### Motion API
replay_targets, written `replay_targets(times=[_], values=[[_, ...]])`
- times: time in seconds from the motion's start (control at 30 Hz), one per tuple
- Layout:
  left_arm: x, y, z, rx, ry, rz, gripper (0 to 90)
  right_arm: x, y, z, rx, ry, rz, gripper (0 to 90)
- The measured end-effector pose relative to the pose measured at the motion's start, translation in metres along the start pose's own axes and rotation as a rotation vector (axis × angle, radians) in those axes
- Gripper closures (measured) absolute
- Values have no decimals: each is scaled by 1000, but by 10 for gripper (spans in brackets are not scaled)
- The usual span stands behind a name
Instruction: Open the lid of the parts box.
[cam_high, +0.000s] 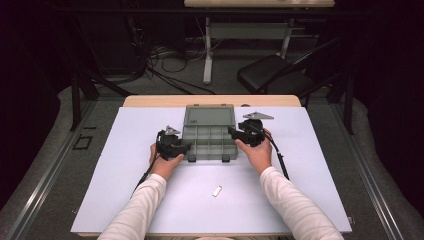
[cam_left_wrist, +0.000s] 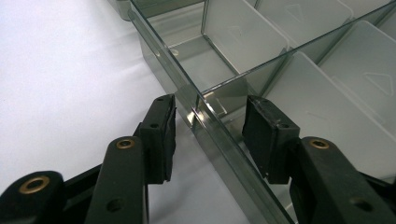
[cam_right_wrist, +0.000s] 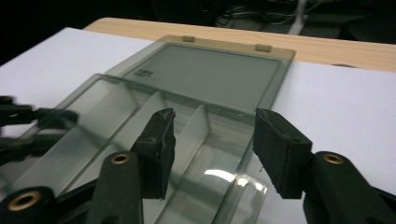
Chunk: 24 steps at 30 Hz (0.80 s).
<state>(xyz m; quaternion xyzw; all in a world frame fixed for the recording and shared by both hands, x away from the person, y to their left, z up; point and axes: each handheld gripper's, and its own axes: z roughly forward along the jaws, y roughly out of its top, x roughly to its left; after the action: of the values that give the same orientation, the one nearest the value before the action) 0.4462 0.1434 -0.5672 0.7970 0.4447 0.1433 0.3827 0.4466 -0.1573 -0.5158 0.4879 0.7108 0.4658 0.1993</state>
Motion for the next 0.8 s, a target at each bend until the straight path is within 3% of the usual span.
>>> replay_targets(times=[0.1, 0.17, 0.33, 0.5, 0.63, 0.8], values=[[0, 0, 0, 0, 0, -1, 535, 4, -4, -8, -8, 19, -20, 471], [1, 0, 0, 4, -7, -2, 533, 9, -10, -19, 7, 59, -35, 417], [1, 1, 0, 5, -7, -2, 526, 18, -23, -34, 40, 101, -58, 342], [2, 2, -3, -8, -1, -20, 440, 24, -36, -46, 53, 145, -79, 289], [3, 4, -11, -30, 1, -24, 412, 24, -39, -50, 56, 142, -83, 279], [1, 9, -38, -84, 8, -19, 410, 19, -38, -57, 35, 119, -93, 279]])
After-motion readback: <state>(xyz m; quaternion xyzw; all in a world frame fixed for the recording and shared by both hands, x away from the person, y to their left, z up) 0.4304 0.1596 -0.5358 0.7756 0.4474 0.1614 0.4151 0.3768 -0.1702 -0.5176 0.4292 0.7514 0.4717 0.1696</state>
